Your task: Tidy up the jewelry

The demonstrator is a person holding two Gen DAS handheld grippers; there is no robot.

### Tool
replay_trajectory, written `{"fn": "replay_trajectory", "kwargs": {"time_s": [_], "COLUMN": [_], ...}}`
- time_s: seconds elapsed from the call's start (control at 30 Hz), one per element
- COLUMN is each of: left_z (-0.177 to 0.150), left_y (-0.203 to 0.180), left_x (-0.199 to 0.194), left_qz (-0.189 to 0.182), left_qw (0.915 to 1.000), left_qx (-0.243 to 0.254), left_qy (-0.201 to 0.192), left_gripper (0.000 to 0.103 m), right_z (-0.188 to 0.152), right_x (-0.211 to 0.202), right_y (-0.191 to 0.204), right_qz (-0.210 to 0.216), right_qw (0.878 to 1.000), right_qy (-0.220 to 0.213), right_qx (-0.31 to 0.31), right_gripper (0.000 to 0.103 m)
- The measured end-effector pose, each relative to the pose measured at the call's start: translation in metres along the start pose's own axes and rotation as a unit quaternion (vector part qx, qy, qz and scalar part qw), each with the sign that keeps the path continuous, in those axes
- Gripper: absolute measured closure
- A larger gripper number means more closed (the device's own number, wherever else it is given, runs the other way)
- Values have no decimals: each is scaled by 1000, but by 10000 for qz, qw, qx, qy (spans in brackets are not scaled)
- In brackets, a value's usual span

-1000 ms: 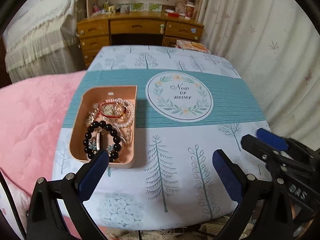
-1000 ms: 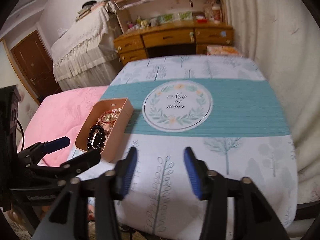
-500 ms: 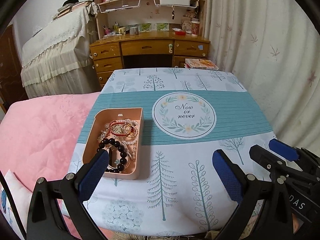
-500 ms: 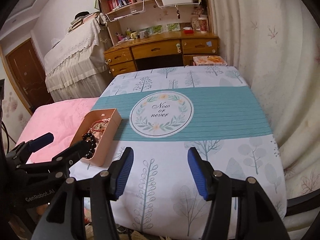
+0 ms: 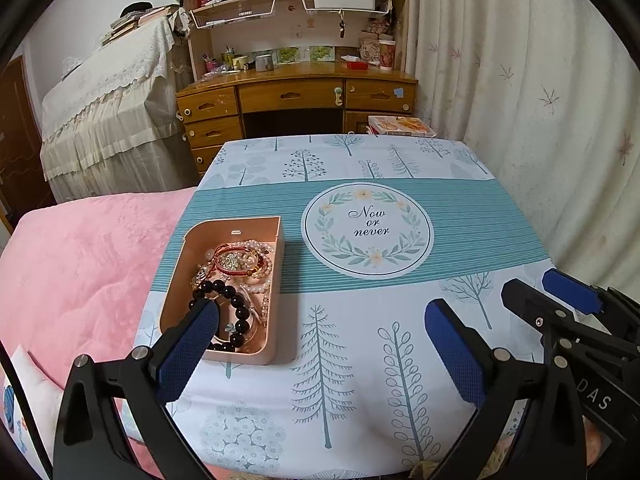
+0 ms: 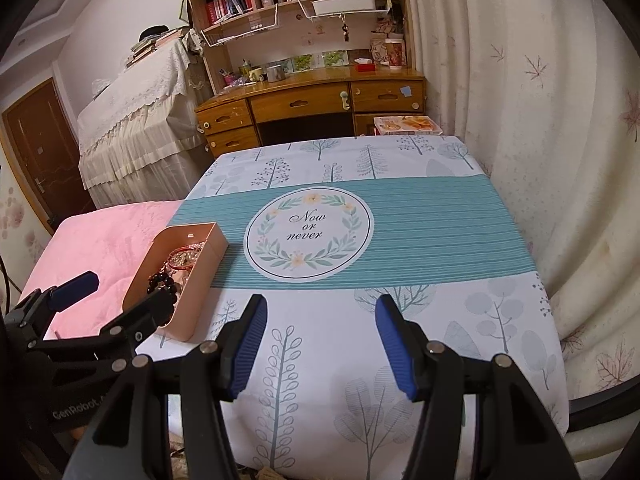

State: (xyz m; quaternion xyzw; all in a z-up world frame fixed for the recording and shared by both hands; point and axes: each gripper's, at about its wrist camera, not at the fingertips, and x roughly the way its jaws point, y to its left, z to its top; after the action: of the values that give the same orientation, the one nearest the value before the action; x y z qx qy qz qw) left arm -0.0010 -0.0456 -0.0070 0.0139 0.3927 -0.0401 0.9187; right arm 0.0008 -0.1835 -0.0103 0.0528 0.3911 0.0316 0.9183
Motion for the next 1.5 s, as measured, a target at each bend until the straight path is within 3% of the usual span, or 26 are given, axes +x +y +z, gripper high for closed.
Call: {"fn": "replay_trajectory", "kwargs": {"time_s": [1.5], "left_z": [-2], "left_y": [16], "left_x": [22], "left_qz": [-87], "left_qw": [9996], "left_qx": [-39], "left_qy": [253], "left_gripper": [1], "right_z": [-3], "right_x": [14], "right_y": [5], "right_qz": [-9], "right_qw": [10000], "right_qy": [96], "right_qx": [-11], "right_gripper": [46]}}
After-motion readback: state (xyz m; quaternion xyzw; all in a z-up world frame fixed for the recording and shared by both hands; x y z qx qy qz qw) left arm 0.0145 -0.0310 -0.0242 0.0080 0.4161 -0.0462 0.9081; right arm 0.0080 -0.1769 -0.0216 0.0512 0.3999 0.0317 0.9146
